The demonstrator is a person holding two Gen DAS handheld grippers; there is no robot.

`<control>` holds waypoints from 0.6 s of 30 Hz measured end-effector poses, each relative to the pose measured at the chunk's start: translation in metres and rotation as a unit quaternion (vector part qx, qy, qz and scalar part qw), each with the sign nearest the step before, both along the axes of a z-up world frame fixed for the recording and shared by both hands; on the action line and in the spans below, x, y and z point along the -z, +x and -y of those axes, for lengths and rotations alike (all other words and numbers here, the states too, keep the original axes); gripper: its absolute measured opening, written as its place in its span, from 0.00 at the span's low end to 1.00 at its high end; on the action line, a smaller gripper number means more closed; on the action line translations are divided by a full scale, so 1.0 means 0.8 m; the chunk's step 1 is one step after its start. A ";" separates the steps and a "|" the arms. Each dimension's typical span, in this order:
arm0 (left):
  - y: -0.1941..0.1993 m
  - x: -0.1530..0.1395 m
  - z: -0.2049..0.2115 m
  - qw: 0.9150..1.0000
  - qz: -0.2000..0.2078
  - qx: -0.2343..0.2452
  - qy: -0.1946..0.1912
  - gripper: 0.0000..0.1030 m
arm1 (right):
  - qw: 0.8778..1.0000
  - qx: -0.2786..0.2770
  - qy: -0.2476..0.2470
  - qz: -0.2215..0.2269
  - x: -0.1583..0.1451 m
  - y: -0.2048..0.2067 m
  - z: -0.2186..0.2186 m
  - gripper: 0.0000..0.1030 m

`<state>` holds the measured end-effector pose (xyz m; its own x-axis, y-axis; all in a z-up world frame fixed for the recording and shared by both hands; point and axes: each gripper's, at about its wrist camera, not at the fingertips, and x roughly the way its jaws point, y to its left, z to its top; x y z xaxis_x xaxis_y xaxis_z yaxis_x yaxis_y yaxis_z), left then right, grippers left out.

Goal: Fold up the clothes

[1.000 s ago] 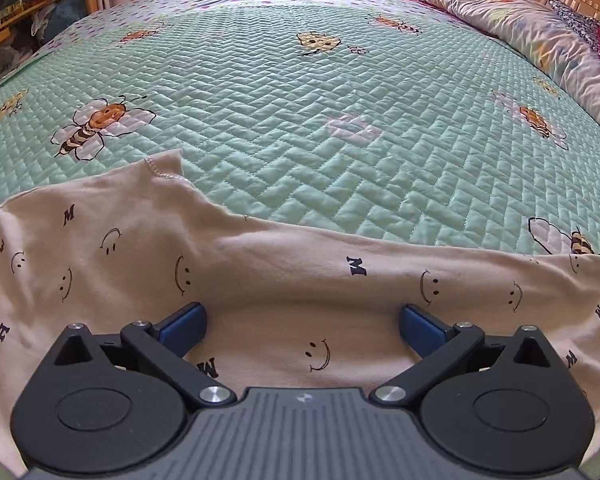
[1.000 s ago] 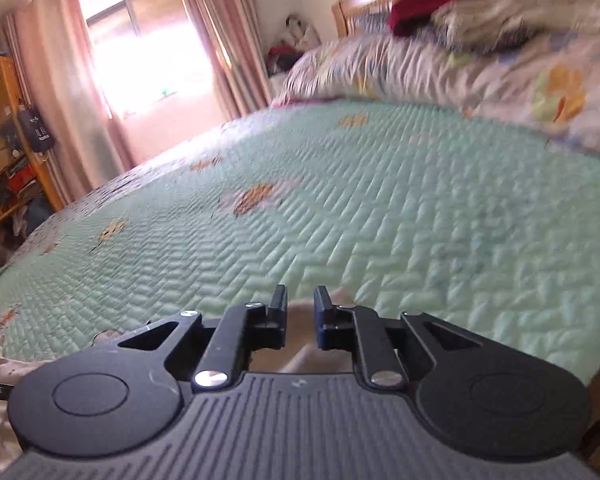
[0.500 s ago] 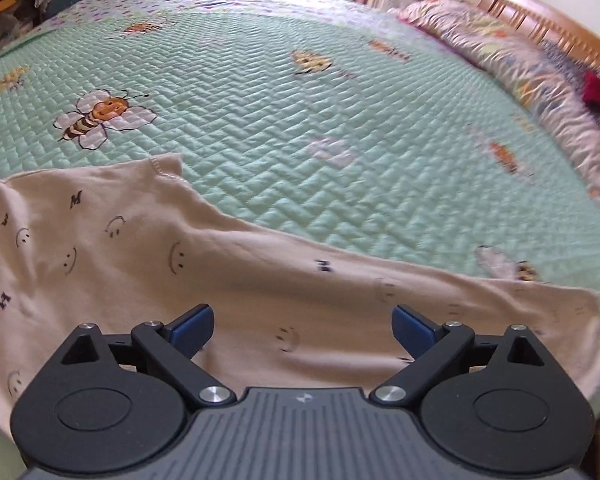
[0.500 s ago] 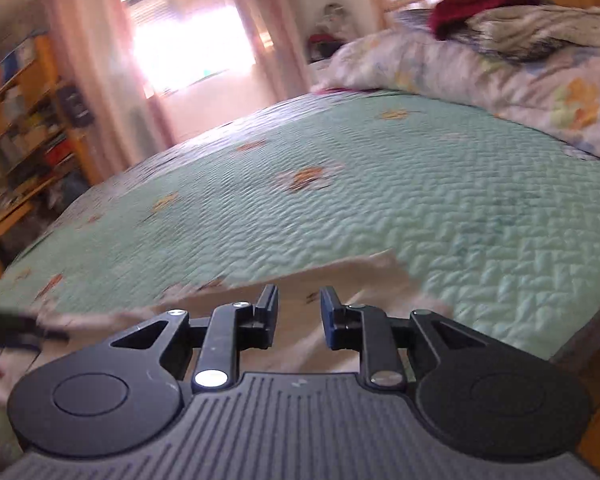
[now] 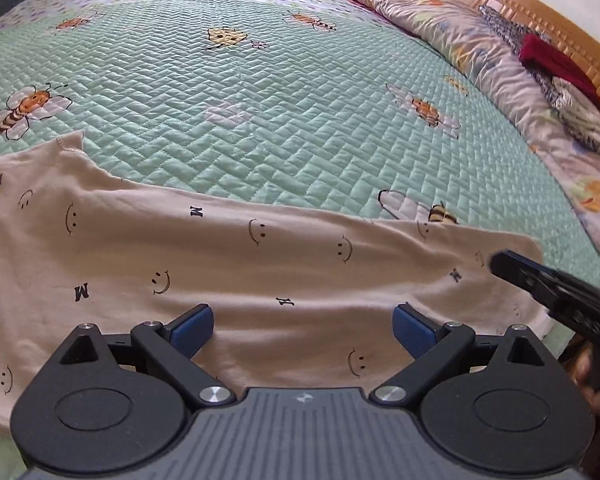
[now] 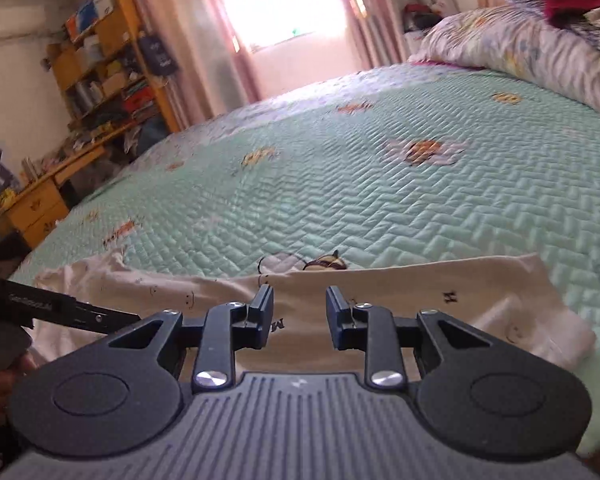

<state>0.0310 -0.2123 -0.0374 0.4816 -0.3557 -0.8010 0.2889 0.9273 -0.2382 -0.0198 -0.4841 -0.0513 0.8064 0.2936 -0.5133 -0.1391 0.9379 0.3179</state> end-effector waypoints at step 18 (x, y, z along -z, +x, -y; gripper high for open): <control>0.005 0.015 -0.016 1.000 0.008 0.005 0.001 0.97 | 0.998 -0.014 -0.057 -0.033 0.036 0.064 -0.006 0.05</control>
